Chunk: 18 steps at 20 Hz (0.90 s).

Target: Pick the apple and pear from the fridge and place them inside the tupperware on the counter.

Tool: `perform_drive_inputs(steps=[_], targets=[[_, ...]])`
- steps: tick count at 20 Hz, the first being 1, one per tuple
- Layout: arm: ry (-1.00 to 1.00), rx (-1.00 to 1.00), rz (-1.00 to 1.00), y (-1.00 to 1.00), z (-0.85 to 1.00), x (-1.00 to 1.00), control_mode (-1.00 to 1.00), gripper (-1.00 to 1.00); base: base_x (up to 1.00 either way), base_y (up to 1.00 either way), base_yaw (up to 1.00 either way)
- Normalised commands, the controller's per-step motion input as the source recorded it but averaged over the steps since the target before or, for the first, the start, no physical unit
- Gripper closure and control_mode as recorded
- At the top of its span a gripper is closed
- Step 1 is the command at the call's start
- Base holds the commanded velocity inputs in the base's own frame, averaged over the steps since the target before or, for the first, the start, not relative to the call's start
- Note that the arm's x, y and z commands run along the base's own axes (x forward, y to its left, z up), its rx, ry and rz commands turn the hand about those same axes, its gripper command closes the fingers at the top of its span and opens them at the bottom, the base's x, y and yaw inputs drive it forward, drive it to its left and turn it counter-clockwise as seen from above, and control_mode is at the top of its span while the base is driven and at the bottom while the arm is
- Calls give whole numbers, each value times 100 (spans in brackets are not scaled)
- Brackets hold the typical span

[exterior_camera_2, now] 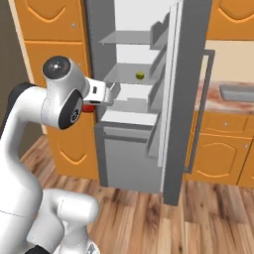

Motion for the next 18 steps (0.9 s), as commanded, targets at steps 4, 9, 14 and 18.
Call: perform_drive_inputs(steps=[4, 9, 14, 18], targets=[[0, 0, 0, 0, 0, 0, 100, 100, -59, -8, 0], [0, 0, 0, 0, 0, 0, 100, 100, -46, -50, -1], [0, 0, 0, 0, 0, 0, 100, 100, -18, -75, -1], [0, 0, 0, 0, 0, 0, 100, 100, -5, -89, 0]])
